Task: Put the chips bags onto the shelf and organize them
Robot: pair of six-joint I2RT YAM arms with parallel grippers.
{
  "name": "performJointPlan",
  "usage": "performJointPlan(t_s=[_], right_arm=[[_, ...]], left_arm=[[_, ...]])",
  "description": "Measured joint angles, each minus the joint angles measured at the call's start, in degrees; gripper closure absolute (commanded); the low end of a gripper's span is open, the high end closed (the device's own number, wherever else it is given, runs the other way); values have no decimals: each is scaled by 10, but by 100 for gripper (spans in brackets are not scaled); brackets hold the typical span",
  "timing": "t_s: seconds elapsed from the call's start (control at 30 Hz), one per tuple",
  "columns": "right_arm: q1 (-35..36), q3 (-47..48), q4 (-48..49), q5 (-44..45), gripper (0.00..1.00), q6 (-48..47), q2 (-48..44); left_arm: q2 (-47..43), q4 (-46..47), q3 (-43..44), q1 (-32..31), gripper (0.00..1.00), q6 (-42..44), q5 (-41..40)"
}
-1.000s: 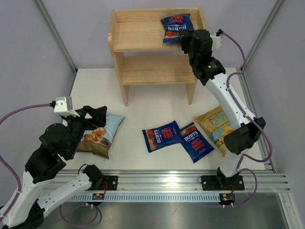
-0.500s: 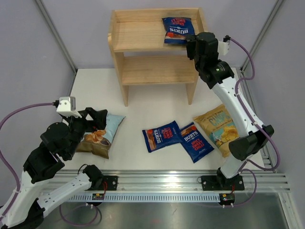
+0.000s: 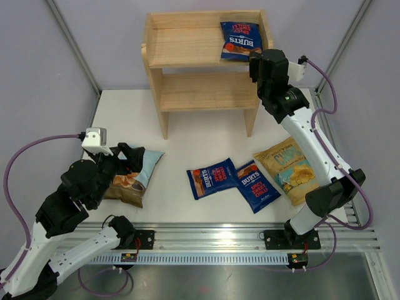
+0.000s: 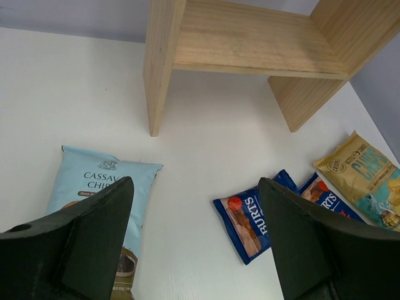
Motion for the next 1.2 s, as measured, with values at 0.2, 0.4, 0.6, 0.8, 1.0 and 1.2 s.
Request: performJointPlan(t_s=[0.2, 0.4, 0.6, 0.8, 1.0, 1.2], right_arm=[[0, 2, 4, 17, 92, 9, 0], [-3, 21, 6, 25, 63, 6, 16], [-6, 18, 18, 11, 36, -5, 11], [-6, -61, 61, -8, 8, -17, -62], [-8, -119, 59, -49, 1, -87, -123], [-9, -289, 81, -111, 1, -213, -248]], left_arm=[[-3, 0, -4, 0, 18, 0, 0], [-1, -2, -11, 0, 16, 0, 9], [10, -1, -11, 0, 14, 0, 24], [36, 0, -11, 0, 1, 0, 42], [98, 30, -26, 0, 1, 3, 106], [205, 78, -40, 0, 1, 26, 216]])
